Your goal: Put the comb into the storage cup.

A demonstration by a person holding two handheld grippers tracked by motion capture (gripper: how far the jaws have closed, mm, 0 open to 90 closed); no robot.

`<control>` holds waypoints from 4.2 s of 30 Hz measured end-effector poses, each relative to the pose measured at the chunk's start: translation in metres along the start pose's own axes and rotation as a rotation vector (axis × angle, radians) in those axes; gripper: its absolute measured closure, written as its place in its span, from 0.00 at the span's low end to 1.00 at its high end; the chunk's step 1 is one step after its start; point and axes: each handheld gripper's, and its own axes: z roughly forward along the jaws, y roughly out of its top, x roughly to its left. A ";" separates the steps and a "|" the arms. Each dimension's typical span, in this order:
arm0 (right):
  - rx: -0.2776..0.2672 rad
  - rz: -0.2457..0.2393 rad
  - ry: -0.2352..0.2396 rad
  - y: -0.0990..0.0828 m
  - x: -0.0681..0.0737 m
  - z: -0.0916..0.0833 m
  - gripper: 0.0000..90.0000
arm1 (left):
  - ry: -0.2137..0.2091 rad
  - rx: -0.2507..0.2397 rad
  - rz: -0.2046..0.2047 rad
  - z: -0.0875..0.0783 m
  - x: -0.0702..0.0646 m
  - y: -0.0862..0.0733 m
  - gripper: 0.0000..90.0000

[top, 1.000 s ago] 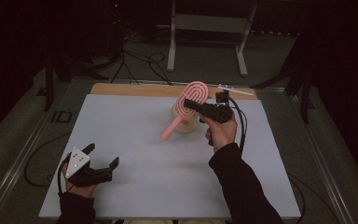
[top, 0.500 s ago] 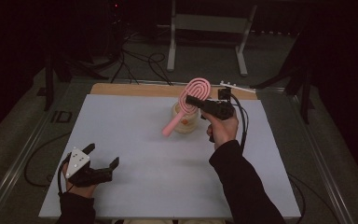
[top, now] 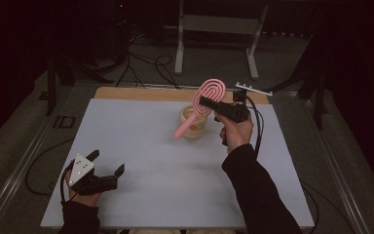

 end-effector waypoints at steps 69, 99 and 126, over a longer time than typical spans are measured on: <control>-0.080 -0.015 -0.118 0.039 -0.020 -0.007 0.71 | 0.000 0.000 -0.002 0.000 0.000 0.000 0.00; -0.098 -0.015 -0.211 0.052 -0.036 -0.001 0.71 | 0.000 -0.002 -0.004 0.000 0.001 0.000 0.00; -0.124 0.008 -0.283 0.051 -0.055 0.000 0.71 | 0.000 -0.003 -0.006 -0.001 0.001 0.000 0.00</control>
